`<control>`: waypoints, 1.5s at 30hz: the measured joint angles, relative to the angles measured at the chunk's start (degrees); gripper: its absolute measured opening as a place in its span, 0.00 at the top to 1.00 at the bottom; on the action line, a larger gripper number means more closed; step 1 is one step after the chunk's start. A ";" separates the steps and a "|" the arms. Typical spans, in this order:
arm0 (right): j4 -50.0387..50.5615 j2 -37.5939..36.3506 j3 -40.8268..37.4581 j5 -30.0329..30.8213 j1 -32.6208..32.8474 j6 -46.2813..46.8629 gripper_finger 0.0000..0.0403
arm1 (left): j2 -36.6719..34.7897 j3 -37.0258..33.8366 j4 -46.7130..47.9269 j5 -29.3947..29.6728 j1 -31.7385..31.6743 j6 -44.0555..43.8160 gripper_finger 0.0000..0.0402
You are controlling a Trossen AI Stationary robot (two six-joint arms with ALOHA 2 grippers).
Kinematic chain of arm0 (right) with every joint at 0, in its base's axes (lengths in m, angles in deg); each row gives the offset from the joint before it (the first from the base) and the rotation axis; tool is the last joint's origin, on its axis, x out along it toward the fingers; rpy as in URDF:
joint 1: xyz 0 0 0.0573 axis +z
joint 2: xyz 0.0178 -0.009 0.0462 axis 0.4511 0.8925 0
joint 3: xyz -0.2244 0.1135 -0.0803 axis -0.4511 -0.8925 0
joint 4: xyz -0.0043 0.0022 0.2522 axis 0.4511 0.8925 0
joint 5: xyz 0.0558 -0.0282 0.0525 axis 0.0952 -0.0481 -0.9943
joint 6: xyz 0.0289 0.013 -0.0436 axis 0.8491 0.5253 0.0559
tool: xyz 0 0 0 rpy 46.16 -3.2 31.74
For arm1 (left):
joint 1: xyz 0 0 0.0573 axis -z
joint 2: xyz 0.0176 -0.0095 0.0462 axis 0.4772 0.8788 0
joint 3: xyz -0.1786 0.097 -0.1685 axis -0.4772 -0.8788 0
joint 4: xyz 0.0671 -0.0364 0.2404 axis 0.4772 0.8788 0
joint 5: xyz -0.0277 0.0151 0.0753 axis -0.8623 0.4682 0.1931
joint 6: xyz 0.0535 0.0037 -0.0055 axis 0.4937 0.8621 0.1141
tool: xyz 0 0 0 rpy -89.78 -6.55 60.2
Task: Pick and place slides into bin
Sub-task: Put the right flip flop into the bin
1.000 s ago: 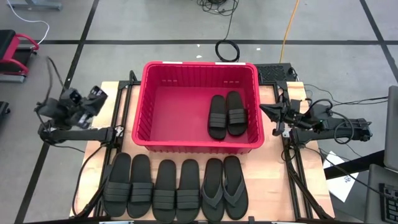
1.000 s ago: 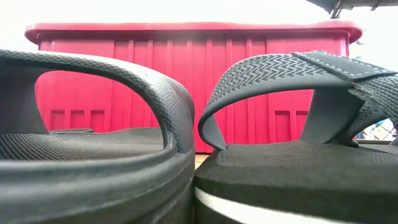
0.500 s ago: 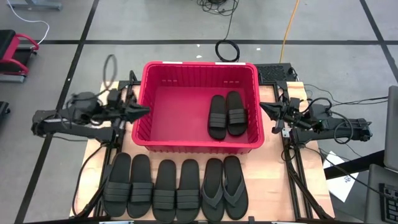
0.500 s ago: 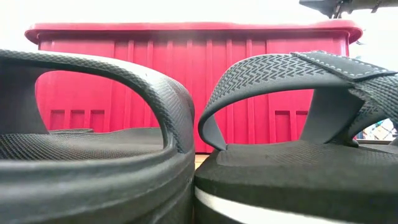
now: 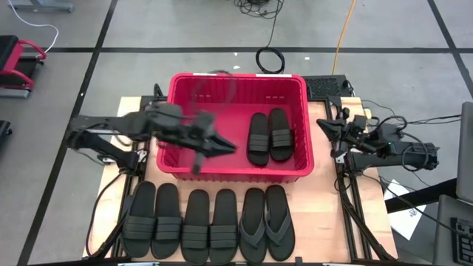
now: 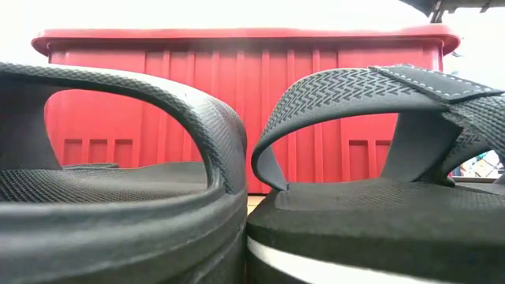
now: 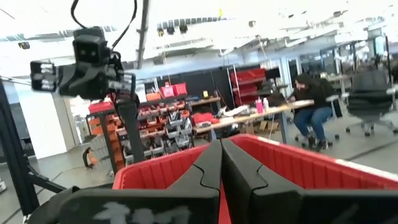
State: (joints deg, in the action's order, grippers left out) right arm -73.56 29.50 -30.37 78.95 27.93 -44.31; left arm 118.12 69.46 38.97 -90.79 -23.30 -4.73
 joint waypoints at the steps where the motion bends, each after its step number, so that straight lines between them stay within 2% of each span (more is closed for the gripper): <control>1: 0.14 -0.96 0.00 -0.45 -0.01 -0.51 1.00 | 2.53 2.22 0.31 0.01 0.59 0.42 0.86; 5: 2.94 -5.62 0.00 -2.60 -0.01 -2.19 1.00 | 11.12 8.48 0.71 0.00 3.48 2.83 0.77; 9: 8.32 -9.88 0.02 -2.65 -0.01 -0.05 1.00 | 17.27 11.41 3.08 -0.04 6.43 3.07 0.64; 15: 17.28 -11.54 0.07 -4.43 -0.01 4.91 1.00 | 20.48 12.29 6.89 0.32 9.05 1.73 0.46; 20: 20.68 -10.50 0.07 -5.75 0.01 7.65 1.00 | 21.97 12.28 6.73 0.52 10.91 3.41 0.37; 26: 20.63 -10.55 0.13 -5.55 0.01 8.39 1.00 | 25.53 12.28 7.12 0.56 13.58 7.58 0.35; 31: 20.65 -10.55 0.11 -5.53 0.01 9.42 1.00 | 31.52 12.28 6.03 0.73 15.39 8.19 0.37; 35: 20.70 -10.55 0.11 -5.68 0.01 9.42 1.00 | 36.03 12.17 1.11 3.06 16.17 8.33 0.39; 41: 20.68 -10.55 0.11 -5.85 0.01 10.28 1.00 | 38.41 12.17 -10.49 3.48 13.66 8.34 0.37; 45: 20.71 -10.55 0.11 -8.97 -0.01 10.42 1.00 | 38.78 12.20 -9.17 3.78 11.70 8.15 0.38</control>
State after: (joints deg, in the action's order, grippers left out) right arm -52.85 18.95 -30.26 69.97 27.92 -33.90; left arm 156.90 81.66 29.81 -87.01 -11.60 3.42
